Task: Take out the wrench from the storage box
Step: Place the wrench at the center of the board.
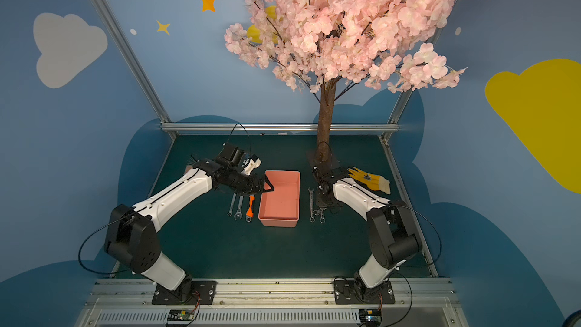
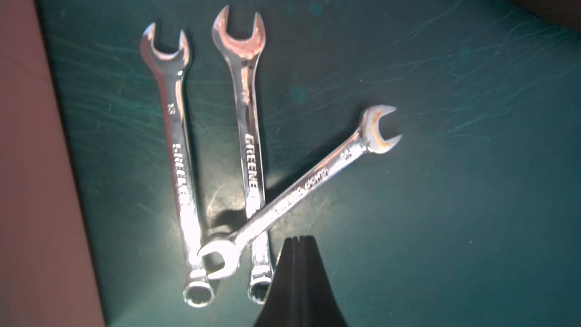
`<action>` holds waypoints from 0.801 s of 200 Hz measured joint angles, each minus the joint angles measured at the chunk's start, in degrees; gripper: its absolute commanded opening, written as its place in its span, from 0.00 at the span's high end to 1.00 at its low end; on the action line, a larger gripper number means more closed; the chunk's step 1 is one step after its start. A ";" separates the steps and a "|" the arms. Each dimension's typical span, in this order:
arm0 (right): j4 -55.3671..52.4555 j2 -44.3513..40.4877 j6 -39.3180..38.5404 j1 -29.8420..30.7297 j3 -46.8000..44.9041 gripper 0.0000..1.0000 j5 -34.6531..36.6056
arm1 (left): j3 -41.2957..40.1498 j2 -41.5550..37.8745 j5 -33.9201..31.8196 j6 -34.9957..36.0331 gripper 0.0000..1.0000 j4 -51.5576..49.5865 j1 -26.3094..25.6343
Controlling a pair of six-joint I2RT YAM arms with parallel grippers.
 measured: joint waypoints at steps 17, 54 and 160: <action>0.72 1.05 2.03 -1.33 0.00 0.82 -1.18 | 0.00 0.00 -0.13 0.00 0.00 -0.07 0.00; 0.74 4.17 8.46 -1.84 0.02 0.66 -2.54 | 0.00 0.61 -0.15 0.20 0.00 -0.28 0.00; 4.07 7.78 20.81 -2.21 0.02 0.71 -2.78 | 0.02 2.45 -0.90 2.01 0.00 -2.56 0.00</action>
